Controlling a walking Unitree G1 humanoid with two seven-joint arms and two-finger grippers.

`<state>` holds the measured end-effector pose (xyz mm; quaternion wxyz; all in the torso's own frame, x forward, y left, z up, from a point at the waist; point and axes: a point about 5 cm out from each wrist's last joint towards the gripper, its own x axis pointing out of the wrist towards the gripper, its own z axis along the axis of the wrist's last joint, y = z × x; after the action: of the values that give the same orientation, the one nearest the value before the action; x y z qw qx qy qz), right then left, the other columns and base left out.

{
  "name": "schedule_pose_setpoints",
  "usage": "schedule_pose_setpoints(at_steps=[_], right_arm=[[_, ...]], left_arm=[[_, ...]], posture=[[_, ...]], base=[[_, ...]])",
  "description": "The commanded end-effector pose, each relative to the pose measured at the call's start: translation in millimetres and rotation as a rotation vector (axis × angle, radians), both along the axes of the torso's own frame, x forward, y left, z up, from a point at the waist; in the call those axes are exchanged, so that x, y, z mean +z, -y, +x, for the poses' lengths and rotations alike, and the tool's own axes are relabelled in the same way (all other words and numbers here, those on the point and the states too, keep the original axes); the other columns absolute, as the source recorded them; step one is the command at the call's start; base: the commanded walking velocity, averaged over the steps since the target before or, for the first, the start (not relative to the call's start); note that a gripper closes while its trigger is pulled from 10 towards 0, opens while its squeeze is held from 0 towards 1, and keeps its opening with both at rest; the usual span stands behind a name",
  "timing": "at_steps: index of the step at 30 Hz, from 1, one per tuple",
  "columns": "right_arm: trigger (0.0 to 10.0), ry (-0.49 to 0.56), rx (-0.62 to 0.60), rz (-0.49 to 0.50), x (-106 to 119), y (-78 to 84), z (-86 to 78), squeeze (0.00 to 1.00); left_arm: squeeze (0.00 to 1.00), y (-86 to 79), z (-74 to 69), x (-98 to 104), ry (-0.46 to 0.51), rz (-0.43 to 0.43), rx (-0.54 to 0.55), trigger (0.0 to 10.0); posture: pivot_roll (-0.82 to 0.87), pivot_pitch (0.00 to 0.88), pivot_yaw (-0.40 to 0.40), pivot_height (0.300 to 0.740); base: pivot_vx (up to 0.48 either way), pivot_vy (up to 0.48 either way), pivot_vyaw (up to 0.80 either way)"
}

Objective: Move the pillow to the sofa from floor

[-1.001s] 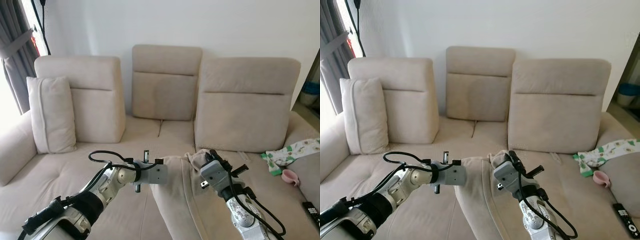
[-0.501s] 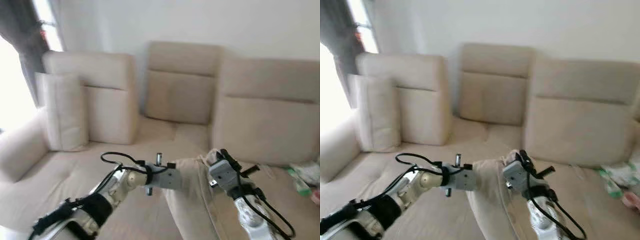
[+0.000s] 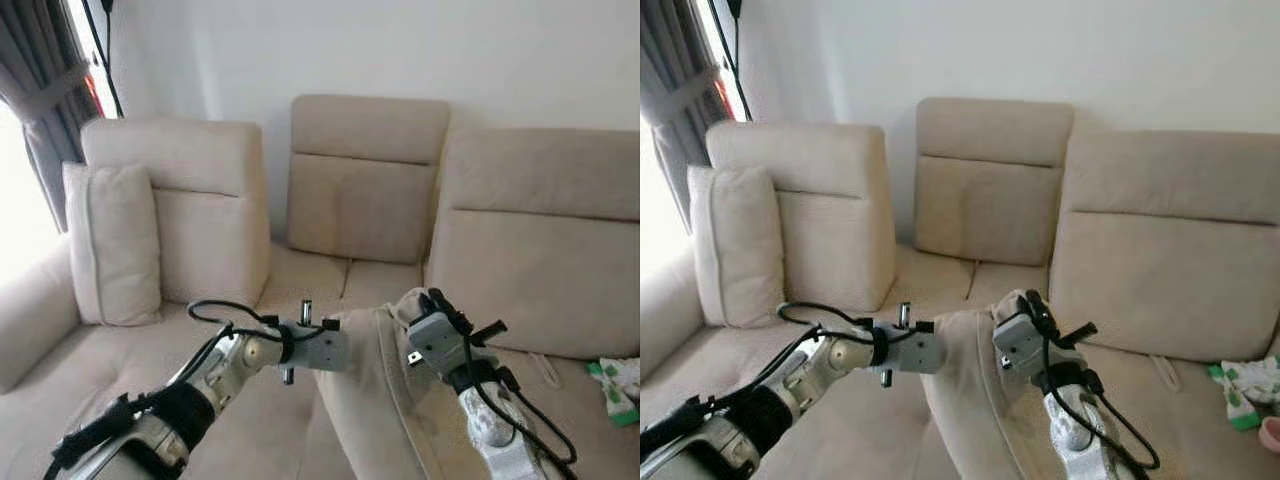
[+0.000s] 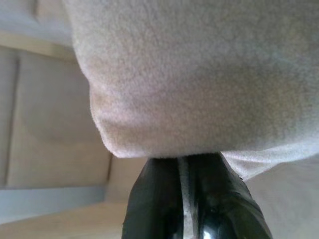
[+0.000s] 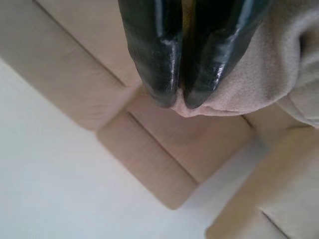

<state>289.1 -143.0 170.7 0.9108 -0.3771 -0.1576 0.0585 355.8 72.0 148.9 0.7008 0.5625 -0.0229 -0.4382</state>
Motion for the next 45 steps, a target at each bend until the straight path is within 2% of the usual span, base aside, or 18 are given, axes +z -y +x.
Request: schedule_pose_setpoints(at_steps=[1,5,6,9,10,14,18,21,24,31,37,45], right_arm=[[10.0,0.031,0.044,-0.003,5,-9.3,-2.0,0.00],[10.0,0.024,-0.031,0.029,4,-0.6,1.5,0.00],[10.0,0.029,-0.112,0.063,6,8.7,4.8,0.00],[10.0,0.044,-0.161,0.082,10,15.0,6.4,0.00],[10.0,0.044,-0.161,0.082,10,15.0,6.4,0.00],[10.0,0.130,-0.211,0.110,24,24.0,5.9,0.00],[10.0,0.168,-0.229,0.119,31,26.1,4.9,0.00],[10.0,0.184,-0.244,0.132,34,28.5,4.9,0.00],[10.0,0.163,-0.254,0.139,31,29.4,5.7,0.00],[10.0,0.104,-0.250,0.152,19,25.7,5.7,0.00],[10.0,0.075,-0.258,0.155,13,26.4,5.9,0.00],[10.0,0.063,-0.256,0.153,11,25.6,5.7,0.00]], left_arm=[[0.00,22.0,-4.3,15,0.051,-0.059,-0.096,10.0],[0.00,25.9,-1.2,20,0.091,-0.062,-0.093,10.0],[0.00,31.2,0.9,27,0.122,-0.076,-0.092,10.0],[0.00,35.9,2.4,34,0.149,-0.098,-0.089,10.0],[0.00,35.9,2.4,34,0.149,-0.098,-0.089,10.0],[0.00,50.9,5.9,57,0.249,-0.182,-0.090,10.0],[0.00,55.4,7.7,65,0.289,-0.208,-0.089,10.0],[0.00,65.0,7.2,77,0.317,-0.244,-0.106,10.0],[0.00,69.4,5.8,76,0.313,-0.221,-0.127,10.0],[0.00,76.5,-1.5,56,0.242,-0.157,-0.184,10.0],[0.00,78.2,-3.8,47,0.225,-0.159,-0.190,10.0],[0.00,82.7,-4.8,52,0.237,-0.200,-0.197,10.0]], posture=[[-0.15,0.000,0.042,0.740],[-0.15,0.000,0.043,0.740],[-0.15,0.000,0.044,0.740],[-0.15,0.000,0.047,0.740],[-0.15,0.000,0.047,0.740],[-0.16,0.000,0.053,0.740],[-0.16,0.000,0.055,0.740],[-0.16,0.000,0.060,0.740],[-0.16,0.000,0.060,0.740],[-0.17,0.000,0.068,0.740],[-0.17,0.000,0.069,0.740],[-0.16,0.000,0.066,0.740]], base=[[0.000,0.000,0.00],[0.000,0.000,0.00],[0.000,0.000,0.00],[0.000,0.000,0.00],[0.000,0.000,0.00],[0.000,0.000,0.00],[0.000,0.000,0.00],[0.000,0.000,0.00],[0.000,0.000,0.00],[0.000,0.000,0.00],[0.000,0.000,0.00],[0.000,0.000,0.00]])
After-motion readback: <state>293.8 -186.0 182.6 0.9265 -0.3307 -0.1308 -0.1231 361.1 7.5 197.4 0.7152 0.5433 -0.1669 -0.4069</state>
